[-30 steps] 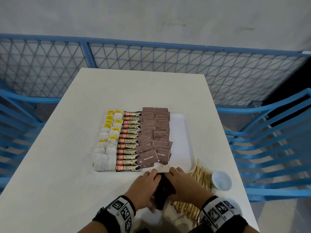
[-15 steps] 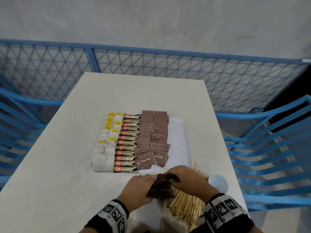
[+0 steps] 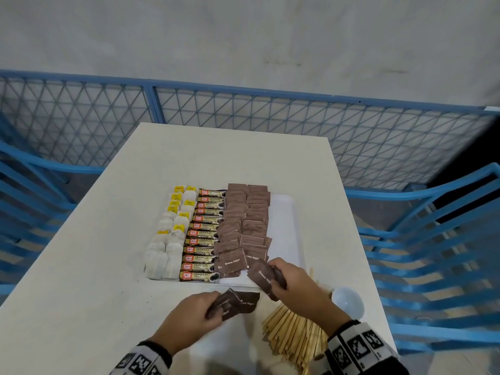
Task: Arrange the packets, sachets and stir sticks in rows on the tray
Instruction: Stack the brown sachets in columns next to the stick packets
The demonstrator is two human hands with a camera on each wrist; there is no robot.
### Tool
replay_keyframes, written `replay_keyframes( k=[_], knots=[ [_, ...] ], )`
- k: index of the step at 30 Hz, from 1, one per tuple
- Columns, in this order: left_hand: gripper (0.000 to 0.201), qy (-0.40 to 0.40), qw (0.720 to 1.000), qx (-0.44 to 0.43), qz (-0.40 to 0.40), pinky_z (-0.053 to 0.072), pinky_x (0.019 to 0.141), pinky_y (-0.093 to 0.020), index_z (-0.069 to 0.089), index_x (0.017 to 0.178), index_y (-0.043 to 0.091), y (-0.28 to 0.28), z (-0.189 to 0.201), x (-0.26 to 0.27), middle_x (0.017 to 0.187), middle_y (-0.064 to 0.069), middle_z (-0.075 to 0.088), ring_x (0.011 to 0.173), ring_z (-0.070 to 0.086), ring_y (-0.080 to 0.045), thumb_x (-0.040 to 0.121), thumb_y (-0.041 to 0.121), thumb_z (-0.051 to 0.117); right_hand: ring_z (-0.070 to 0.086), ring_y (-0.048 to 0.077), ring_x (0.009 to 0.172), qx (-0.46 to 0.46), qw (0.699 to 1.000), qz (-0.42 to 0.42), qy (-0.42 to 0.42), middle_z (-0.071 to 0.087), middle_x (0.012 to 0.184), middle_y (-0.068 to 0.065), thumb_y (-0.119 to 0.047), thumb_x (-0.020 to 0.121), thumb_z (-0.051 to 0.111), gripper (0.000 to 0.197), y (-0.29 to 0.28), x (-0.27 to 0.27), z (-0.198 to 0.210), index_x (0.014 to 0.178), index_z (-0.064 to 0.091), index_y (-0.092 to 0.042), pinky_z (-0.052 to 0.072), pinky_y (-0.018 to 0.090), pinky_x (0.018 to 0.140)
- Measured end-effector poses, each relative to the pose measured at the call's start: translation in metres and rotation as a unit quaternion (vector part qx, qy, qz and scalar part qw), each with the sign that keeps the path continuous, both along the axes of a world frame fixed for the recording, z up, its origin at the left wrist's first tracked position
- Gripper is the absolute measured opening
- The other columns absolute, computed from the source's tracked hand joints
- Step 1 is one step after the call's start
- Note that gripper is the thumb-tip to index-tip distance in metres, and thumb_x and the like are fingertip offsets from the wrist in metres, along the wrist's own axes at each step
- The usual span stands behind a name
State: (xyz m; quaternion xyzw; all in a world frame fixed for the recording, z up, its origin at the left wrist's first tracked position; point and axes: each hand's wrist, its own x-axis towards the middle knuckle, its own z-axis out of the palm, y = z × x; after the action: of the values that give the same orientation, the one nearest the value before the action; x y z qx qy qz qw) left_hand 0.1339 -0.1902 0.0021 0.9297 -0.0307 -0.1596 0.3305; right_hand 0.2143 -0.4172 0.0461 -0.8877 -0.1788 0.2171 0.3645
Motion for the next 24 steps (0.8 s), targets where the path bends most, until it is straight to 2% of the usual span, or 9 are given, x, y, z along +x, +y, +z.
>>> replay_keyframes(
  k=[2,3,7,10,13,16,18,21,24],
  knots=[
    [0.029,0.013,0.995,-0.079,0.052,0.044,0.066,-0.024,0.061,0.088,0.022,0.011,0.004,-0.005,0.078,0.005,0.066,0.072,0.059,-0.011,0.078,0.045,0.047,0.059,0.004,0.069,0.043,0.999,-0.007,0.016,0.06,0.079,-0.01,-0.011,0.088,0.049,0.023,0.005,-0.001,0.002,0.107,0.052,-0.023,0.047,0.014,0.064],
    [0.024,0.019,0.99,-0.119,0.073,0.046,0.071,-0.025,0.065,0.093,0.024,0.016,0.005,-0.008,0.082,0.005,0.069,0.076,0.062,-0.01,0.08,0.04,0.051,0.06,0.002,0.068,0.066,0.997,-0.013,0.025,0.061,0.079,-0.01,-0.01,0.088,0.05,0.023,0.007,-0.001,0.003,0.104,0.052,-0.025,0.047,0.012,0.063],
    [0.021,0.036,0.959,-0.249,0.132,0.046,0.08,-0.017,0.065,0.109,0.027,0.027,0.019,-0.012,0.103,0.01,0.071,0.092,0.062,-0.001,0.09,0.019,0.058,0.061,-0.001,0.078,0.121,0.991,-0.031,0.046,0.063,0.089,-0.015,-0.012,0.087,0.057,0.027,0.016,0.005,0.01,0.104,0.05,-0.032,0.047,0.01,0.069],
    [0.021,0.051,0.925,-0.327,0.187,0.046,0.083,-0.015,0.065,0.109,0.021,0.025,0.032,-0.008,0.101,0.008,0.073,0.095,0.063,-0.004,0.092,0.015,0.054,0.063,0.004,0.088,0.16,0.984,-0.045,0.062,0.064,0.103,-0.009,-0.017,0.085,0.063,0.028,0.026,0.009,0.015,0.106,0.049,-0.03,0.049,0.017,0.079],
    [0.022,0.07,0.894,-0.395,0.201,0.051,0.081,-0.023,0.064,0.11,0.016,0.014,0.044,-0.003,0.096,0.004,0.073,0.089,0.065,-0.006,0.095,0.01,0.049,0.061,-0.003,0.079,0.175,0.982,-0.014,0.067,0.064,0.098,-0.011,-0.02,0.084,0.067,0.025,0.04,0.009,0.021,0.099,0.049,-0.03,0.046,0.012,0.072],
    [0.028,0.054,0.877,-0.423,0.221,0.053,0.086,-0.03,0.058,0.12,0.024,0.004,0.048,0.003,0.108,0.004,0.07,0.098,0.065,-0.011,0.097,0.012,0.047,0.065,0.006,0.076,0.195,0.976,0.013,0.096,0.067,0.085,-0.01,-0.016,0.085,0.065,0.018,0.055,0.004,0.022,0.092,0.053,-0.026,0.053,0.024,0.077],
    [0.032,0.026,0.882,-0.411,0.228,0.051,0.093,-0.036,0.052,0.127,0.026,0.001,0.046,0.004,0.118,0.005,0.066,0.11,0.062,-0.015,0.098,0.013,0.044,0.066,0.01,0.077,0.202,0.974,0.008,0.103,0.067,0.079,-0.01,-0.014,0.086,0.063,0.014,0.06,0.003,0.021,0.089,0.053,-0.023,0.054,0.033,0.081],
    [0.024,-0.018,0.892,-0.38,0.243,0.053,0.088,-0.03,0.046,0.118,0.025,0.002,0.042,0.004,0.109,0.002,0.064,0.102,0.06,-0.015,0.098,0.013,0.044,0.063,0.009,0.081,0.205,0.974,0.016,0.1,0.065,0.085,-0.009,-0.015,0.088,0.061,0.009,0.062,0.002,0.022,0.095,0.054,-0.014,0.052,0.031,0.084],
    [0.033,-0.018,0.874,-0.409,0.262,0.055,0.08,-0.027,0.043,0.12,0.029,0.001,0.043,0.004,0.108,0.003,0.066,0.096,0.065,-0.011,0.096,0.007,0.044,0.06,-0.002,0.076,0.195,0.978,0.025,0.073,0.061,0.086,-0.011,-0.018,0.088,0.061,0.008,0.062,0.001,0.021,0.094,0.055,-0.017,0.05,0.023,0.079]
  ],
)
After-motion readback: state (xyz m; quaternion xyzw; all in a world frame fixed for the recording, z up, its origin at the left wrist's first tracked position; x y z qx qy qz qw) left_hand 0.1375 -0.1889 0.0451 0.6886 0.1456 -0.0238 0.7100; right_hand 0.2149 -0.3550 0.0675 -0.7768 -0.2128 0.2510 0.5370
